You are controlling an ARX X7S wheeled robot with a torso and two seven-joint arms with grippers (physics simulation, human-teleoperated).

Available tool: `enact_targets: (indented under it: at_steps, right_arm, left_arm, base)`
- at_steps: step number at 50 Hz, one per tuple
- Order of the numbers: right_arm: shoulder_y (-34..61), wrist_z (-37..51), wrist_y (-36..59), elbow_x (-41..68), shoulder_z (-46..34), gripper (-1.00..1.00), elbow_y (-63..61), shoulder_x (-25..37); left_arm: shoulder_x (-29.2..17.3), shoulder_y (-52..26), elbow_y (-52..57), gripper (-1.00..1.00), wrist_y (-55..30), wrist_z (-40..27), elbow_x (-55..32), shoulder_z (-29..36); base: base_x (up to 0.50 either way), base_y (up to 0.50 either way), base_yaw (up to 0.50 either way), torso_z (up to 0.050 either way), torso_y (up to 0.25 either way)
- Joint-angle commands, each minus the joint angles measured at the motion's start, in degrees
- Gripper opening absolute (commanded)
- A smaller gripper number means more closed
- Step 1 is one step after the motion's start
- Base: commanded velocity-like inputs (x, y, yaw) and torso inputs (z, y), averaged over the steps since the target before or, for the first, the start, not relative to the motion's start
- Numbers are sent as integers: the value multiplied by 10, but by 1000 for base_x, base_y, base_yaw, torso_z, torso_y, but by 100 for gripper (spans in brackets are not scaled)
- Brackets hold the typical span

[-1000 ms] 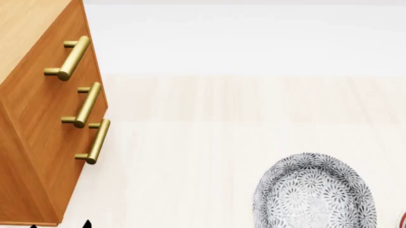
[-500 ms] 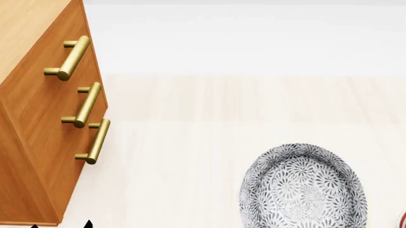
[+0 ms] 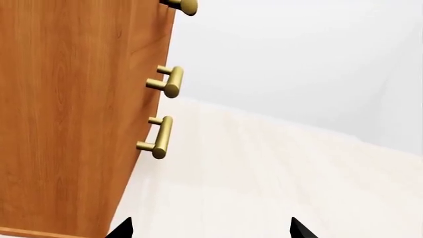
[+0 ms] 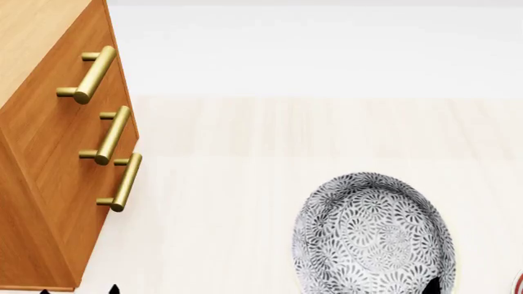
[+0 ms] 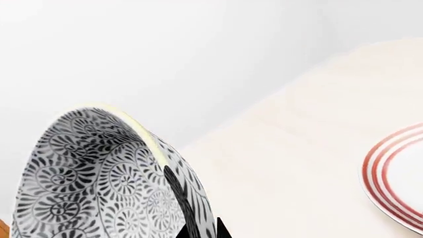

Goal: Put the bowl on top of the cabinet.

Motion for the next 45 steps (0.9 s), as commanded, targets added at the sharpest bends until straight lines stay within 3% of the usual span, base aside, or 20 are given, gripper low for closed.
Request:
enact_targets:
  at_steps: [1,9,20,30,45]
  right_arm:
    - [25,43,42,-53,-15,-100,-30,13]
    - [129,127,195,-88,-56,-100,-24,41]
    - [217,141,270,-85,-82,-100,7,32]
    - [253,154,288,-122,-110,-100,7,29]
    - [350,157,288,-178,-139,-100,102,-7]
  left_arm:
    - [-6,9,13,100,5,-2,-6,-5]
    - [-11,21,29,100,11,-5,-6,-7]
    - [-15,29,38,100,17,-7,-5,-7]
    - [-18,31,40,100,20,-7,-7,-8]
    - [-20,30,40,100,21,-9,-8,-6]
  base:
    - [0,0,0,0,0]
    - [0,0,0,0,0]
    - [0,0,0,0,0]
    - [0,0,0,0,0]
    - [0,0,0,0,1]
